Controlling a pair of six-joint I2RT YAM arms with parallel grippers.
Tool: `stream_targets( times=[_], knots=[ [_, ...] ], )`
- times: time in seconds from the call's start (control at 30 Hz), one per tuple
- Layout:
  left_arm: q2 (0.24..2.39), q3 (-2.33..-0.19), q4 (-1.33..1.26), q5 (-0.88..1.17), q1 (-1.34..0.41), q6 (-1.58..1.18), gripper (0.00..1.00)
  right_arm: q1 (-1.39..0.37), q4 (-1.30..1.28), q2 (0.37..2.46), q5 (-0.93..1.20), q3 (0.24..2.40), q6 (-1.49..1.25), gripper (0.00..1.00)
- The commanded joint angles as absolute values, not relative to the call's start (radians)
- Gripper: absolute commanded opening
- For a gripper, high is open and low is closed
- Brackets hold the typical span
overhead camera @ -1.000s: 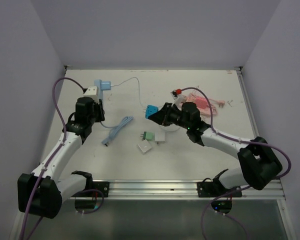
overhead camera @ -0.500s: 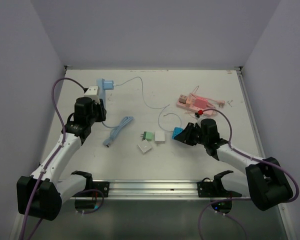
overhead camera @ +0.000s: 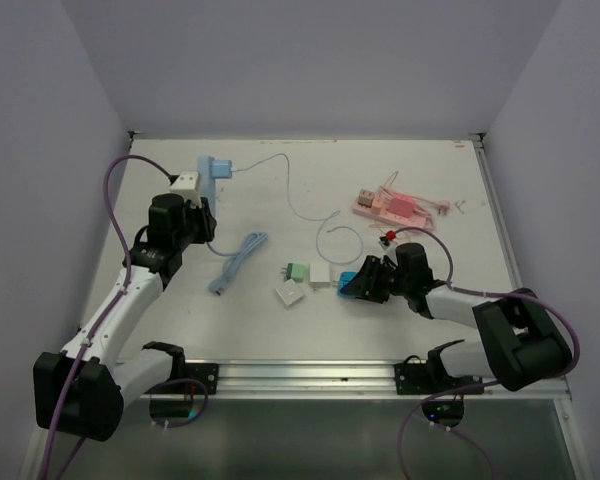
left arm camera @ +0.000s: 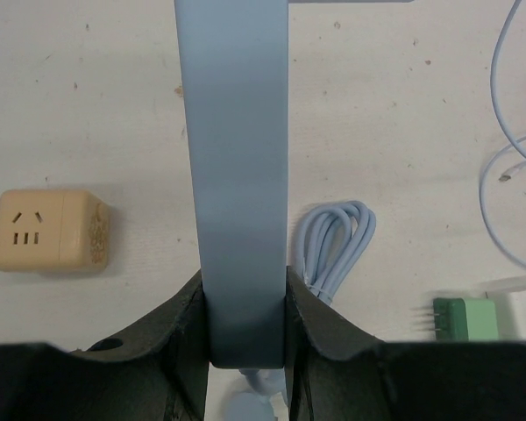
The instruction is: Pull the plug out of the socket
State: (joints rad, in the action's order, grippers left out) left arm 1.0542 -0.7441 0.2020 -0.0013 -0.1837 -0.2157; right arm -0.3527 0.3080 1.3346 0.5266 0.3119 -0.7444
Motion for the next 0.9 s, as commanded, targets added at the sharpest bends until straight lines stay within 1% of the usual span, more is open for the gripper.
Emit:
stream_targets(
  times=[0.0, 0.03, 0.07, 0.13, 0.17, 0.23, 0.3, 0.4, 0.57, 0.7, 0.87],
  knots=[
    [1.017, -0.770, 0.078, 0.035, -0.183, -0.202, 0.00, -0.351, 0.260, 1.295, 0.523, 0.308, -0.706, 0.53],
    [1.017, -0.770, 0.077, 0.041, -0.183, -0.201, 0.00, -0.353, 0.224, 1.249, 0.500, 0.317, -0.693, 0.58],
    [1.016, -0.769, 0.075, 0.044, -0.183, -0.201, 0.00, -0.351, 0.188, 1.224, 0.473, 0.322, -0.681, 0.65],
    [1.015, -0.767, 0.071, 0.058, -0.183, -0.201, 0.00, -0.351, 0.068, 1.168, 0.368, 0.334, -0.651, 0.72],
    [1.014, -0.767, 0.068, 0.060, -0.183, -0.199, 0.00, -0.351, 0.026, 1.114, 0.327, 0.353, -0.640, 0.79],
    [1.014, -0.769, 0.067, 0.066, -0.183, -0.199, 0.00, -0.351, -0.076, 1.054, 0.223, 0.388, -0.608, 0.86],
    [1.015, -0.767, 0.066, 0.072, -0.183, -0.198, 0.00, -0.351, -0.132, 0.987, 0.166, 0.420, -0.569, 0.89],
    [1.019, -0.765, 0.063, 0.084, -0.183, -0.196, 0.00, -0.351, -0.105, 0.951, 0.178, 0.478, -0.532, 0.91],
    [1.022, -0.765, 0.060, 0.106, -0.184, -0.192, 0.00, -0.353, 0.046, 0.998, 0.357, 0.589, -0.546, 0.91],
    [1.020, -0.762, 0.054, 0.124, -0.186, -0.189, 0.00, -0.379, 0.185, 1.094, 0.419, 0.693, -0.623, 0.90],
    [1.016, -0.758, 0.046, 0.144, -0.189, -0.183, 0.00, -0.461, 0.302, 1.244, 0.394, 0.854, -0.689, 0.90]
  ],
)
